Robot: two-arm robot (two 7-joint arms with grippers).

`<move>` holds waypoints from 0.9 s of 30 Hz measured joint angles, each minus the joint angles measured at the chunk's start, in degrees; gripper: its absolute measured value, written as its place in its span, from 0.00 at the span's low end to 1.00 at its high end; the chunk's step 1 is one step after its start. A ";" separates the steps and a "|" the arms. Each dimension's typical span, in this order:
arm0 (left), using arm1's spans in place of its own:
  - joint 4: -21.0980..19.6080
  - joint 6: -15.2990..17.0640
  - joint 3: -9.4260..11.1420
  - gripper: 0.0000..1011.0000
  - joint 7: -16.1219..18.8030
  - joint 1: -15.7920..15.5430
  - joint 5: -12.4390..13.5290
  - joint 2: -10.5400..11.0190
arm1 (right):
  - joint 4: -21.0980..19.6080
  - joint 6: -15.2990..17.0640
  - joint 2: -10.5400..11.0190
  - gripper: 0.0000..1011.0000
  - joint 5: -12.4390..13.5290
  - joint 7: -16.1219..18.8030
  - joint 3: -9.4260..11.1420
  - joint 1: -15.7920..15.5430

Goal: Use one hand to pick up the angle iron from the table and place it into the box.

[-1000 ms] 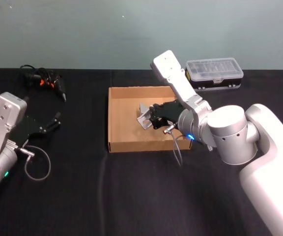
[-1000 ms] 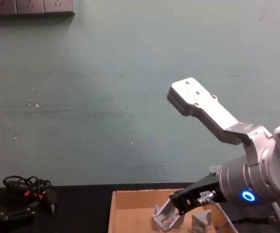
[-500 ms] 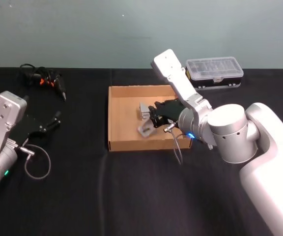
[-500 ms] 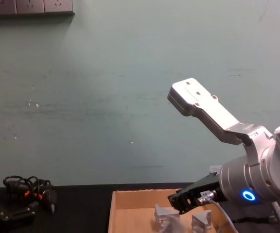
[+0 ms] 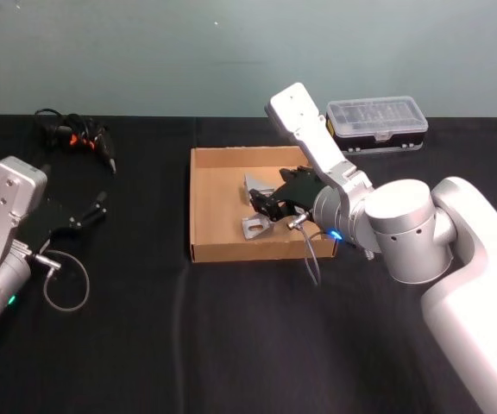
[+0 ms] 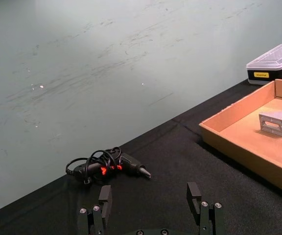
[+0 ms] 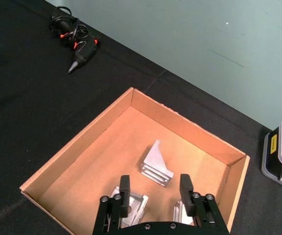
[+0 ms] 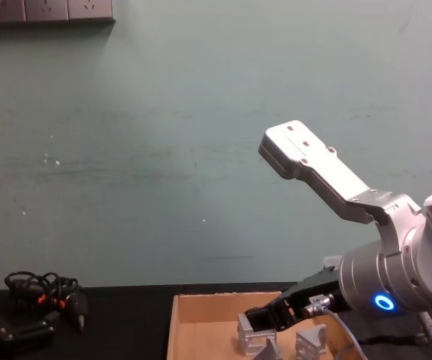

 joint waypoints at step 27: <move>0.00 0.00 0.00 0.99 0.00 0.00 0.01 0.00 | -7.12 -2.84 2.69 0.99 0.29 1.46 3.76 -5.50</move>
